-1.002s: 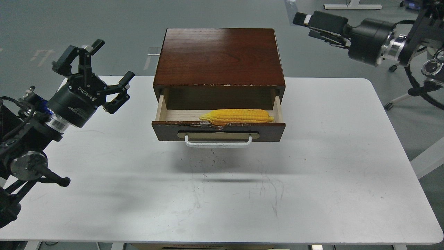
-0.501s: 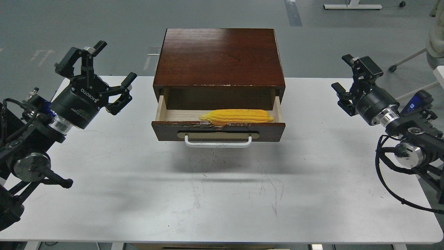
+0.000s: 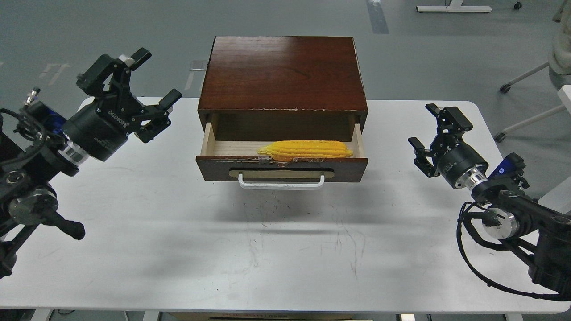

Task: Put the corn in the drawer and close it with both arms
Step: 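Swing the left gripper down in front of the drawer front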

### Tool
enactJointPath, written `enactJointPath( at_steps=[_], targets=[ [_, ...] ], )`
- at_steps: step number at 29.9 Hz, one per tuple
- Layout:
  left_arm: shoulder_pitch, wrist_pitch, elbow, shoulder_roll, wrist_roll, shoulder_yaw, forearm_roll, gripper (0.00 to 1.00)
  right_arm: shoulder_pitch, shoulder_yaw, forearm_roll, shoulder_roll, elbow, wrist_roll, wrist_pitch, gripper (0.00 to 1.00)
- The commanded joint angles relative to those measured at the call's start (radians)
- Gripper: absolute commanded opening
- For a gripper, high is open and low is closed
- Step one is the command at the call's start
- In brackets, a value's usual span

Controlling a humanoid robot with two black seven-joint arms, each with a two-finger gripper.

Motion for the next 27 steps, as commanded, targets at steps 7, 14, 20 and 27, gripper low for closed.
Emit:
enactJointPath(
  at_steps=[7,14,20,27],
  targets=[
    [-0.182,0.000,-0.262,-0.081,0.001,0.024,0.581,1.00,0.001,0.000,-0.002,-0.005,0.003,0.000,0.000,1.00],
    [-0.271,0.000,-0.266,-0.216,0.001,0.152,0.929,0.95,0.000,-0.002,-0.004,-0.007,0.001,0.000,0.000,1.00],
    [-0.253,0.000,-0.266,-0.213,0.001,0.297,1.020,0.57,-0.002,-0.009,-0.012,-0.007,0.000,0.000,0.000,1.00],
    [-0.149,0.000,-0.265,-0.199,0.053,0.357,1.021,0.00,-0.005,-0.014,-0.013,-0.007,0.000,0.000,0.000,1.00]
  ],
)
